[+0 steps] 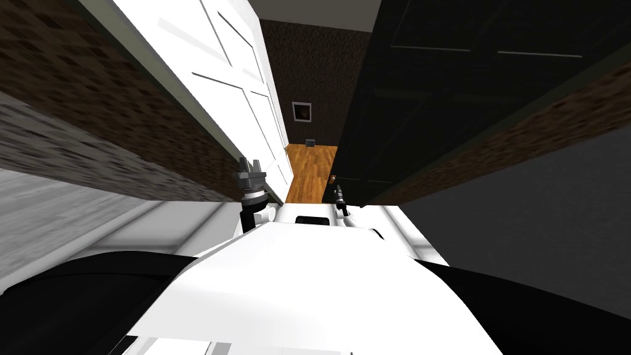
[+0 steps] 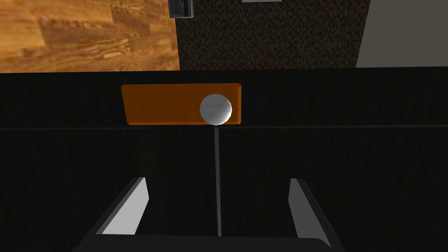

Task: Push the door open

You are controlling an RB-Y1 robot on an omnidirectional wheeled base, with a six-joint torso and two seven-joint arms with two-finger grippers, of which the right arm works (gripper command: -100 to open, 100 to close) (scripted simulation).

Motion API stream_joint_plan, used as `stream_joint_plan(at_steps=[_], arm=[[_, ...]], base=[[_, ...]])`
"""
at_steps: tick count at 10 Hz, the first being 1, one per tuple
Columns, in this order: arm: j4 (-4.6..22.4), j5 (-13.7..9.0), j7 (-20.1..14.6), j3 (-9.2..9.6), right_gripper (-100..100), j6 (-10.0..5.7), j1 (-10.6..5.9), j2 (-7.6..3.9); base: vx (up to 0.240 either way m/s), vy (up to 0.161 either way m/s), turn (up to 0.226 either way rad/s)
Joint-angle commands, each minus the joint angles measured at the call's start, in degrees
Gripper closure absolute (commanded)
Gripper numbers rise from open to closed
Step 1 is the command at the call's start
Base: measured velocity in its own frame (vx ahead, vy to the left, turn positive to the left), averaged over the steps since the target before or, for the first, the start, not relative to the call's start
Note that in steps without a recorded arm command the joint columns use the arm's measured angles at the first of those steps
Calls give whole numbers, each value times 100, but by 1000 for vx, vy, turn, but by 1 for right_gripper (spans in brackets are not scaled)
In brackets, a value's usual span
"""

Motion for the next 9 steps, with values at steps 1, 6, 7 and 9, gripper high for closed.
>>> stream_joint_plan(at_steps=[1,6,7,9], arm=[[4,-11,12,-18,-100,-6,2,3],[38,-44,49,-76,-100,-30,1,14],[42,-49,54,-84,-100,-33,1,16],[54,-51,53,-88,-100,-42,-3,13]], base=[[206,21,30],[200,-8,28],[172,-5,25],[114,17,6]])
